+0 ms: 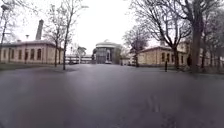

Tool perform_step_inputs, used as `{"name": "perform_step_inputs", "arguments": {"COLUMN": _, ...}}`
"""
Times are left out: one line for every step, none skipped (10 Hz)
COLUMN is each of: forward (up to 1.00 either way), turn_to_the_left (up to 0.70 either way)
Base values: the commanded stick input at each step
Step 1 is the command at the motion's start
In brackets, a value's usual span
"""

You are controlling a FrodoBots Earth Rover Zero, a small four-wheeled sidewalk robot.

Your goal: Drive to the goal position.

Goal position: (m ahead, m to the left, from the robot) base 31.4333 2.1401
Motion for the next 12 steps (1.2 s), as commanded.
{"name": "perform_step_inputs", "arguments": {"forward": 0.85, "turn_to_the_left": 0.0}}
{"name": "perform_step_inputs", "arguments": {"forward": 0.85, "turn_to_the_left": 0.0}}
{"name": "perform_step_inputs", "arguments": {"forward": 0.85, "turn_to_the_left": 0.0}}
{"name": "perform_step_inputs", "arguments": {"forward": 0.85, "turn_to_the_left": 0.0}}
{"name": "perform_step_inputs", "arguments": {"forward": 0.85, "turn_to_the_left": 0.0}}
{"name": "perform_step_inputs", "arguments": {"forward": 0.85, "turn_to_the_left": 0.0}}
{"name": "perform_step_inputs", "arguments": {"forward": 0.85, "turn_to_the_left": 0.0}}
{"name": "perform_step_inputs", "arguments": {"forward": 0.85, "turn_to_the_left": 0.0}}
{"name": "perform_step_inputs", "arguments": {"forward": 0.85, "turn_to_the_left": 0.0}}
{"name": "perform_step_inputs", "arguments": {"forward": 0.85, "turn_to_the_left": 0.0}}
{"name": "perform_step_inputs", "arguments": {"forward": 0.85, "turn_to_the_left": 0.0}}
{"name": "perform_step_inputs", "arguments": {"forward": 0.85, "turn_to_the_left": 0.0}}
